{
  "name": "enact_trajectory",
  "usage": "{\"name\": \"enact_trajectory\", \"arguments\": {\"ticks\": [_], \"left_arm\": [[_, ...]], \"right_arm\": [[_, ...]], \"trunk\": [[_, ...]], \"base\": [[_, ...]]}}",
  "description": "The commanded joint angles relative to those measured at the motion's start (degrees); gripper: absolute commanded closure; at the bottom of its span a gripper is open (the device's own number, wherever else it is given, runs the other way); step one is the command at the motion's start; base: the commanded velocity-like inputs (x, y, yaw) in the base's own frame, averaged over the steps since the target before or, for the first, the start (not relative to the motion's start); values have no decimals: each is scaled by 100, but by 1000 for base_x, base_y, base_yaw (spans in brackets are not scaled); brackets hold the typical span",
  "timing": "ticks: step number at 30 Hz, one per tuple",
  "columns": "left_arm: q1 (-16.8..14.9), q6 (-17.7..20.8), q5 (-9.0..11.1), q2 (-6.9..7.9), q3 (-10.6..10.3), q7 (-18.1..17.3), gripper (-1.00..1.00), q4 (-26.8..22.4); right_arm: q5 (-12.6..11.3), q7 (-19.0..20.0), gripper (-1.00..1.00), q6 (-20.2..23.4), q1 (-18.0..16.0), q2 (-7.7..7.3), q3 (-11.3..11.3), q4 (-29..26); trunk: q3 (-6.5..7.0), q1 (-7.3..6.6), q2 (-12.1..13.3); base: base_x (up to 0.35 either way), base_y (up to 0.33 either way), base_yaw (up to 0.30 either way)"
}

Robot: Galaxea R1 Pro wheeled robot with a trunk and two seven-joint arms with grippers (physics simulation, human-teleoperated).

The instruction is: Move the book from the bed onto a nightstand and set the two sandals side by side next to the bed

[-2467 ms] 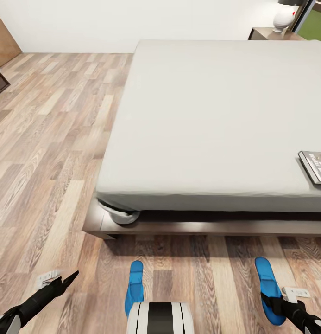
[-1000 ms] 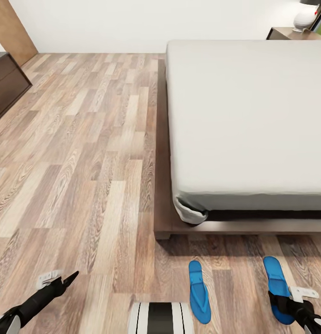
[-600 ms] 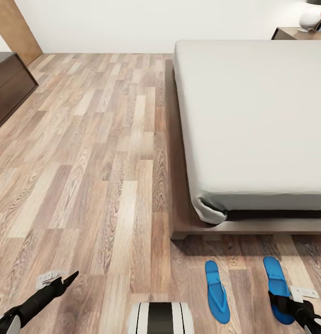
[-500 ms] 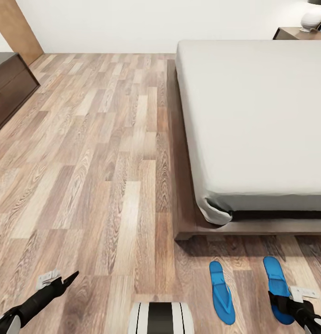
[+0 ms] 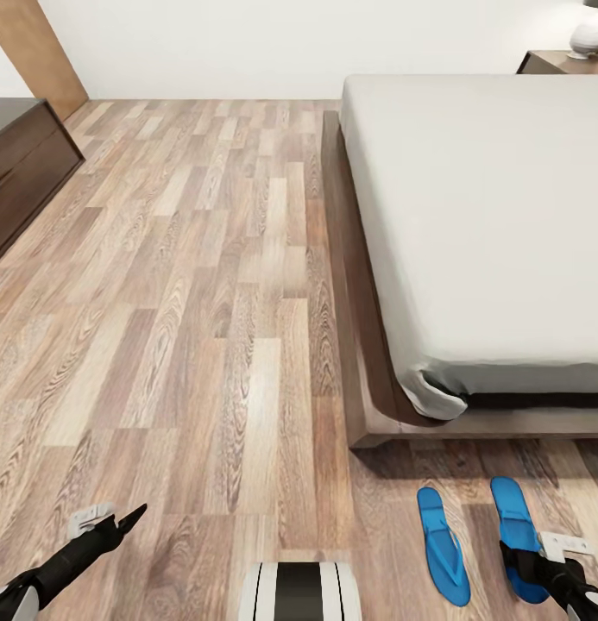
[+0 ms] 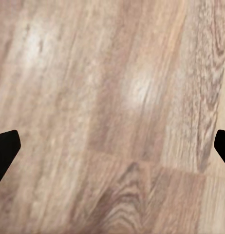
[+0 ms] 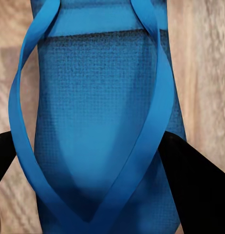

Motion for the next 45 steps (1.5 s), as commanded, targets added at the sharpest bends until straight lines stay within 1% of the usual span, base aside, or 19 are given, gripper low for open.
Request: {"name": "enact_trajectory", "arguments": {"ticks": [1, 3, 31, 33, 34, 36, 39, 45], "left_arm": [[-6, 24, 23, -2, 16, -34, -100, 5], [-5, 24, 23, 0, 16, -40, -100, 5], [-5, 24, -3, -3, 15, -50, -100, 5], [-7, 24, -1, 1, 18, -50, -100, 5], [-9, 24, 2, 3, 21, -50, -100, 5], [-8, 24, 5, 4, 21, -50, -100, 5], [-5, 24, 3, 0, 16, -51, -100, 5], [-6, 24, 6, 1, 20, -59, -100, 5]], "right_arm": [[-24, 34, 100, 0, -2, 2, -26, 1], [-24, 34, 100, 0, -2, 2, -26, 1], [-24, 35, 100, -5, 0, 2, -13, 4], [-28, 40, 100, -134, -1, 2, -10, -3], [-31, 43, 100, -351, -2, 2, -9, -6], [-32, 48, 100, -597, -2, 2, -4, -6], [-32, 51, 100, -747, -2, 2, 1, -19], [-30, 51, 100, -795, -2, 2, 3, -169]], "trunk": [[-3, -1, -1], [-3, -1, -1], [-623, 71, -39], [-668, 76, -41], [-690, 79, -43], [-734, 84, -45], [-801, 92, -49], [-801, 92, -49]], "base": [[0, 13, 0], [0, 6, 0], [0, 0, 0], [0, 0, 0], [0, 0, 0], [0, 0, 0], [0, 0, 0], [0, 0, 0]]}}
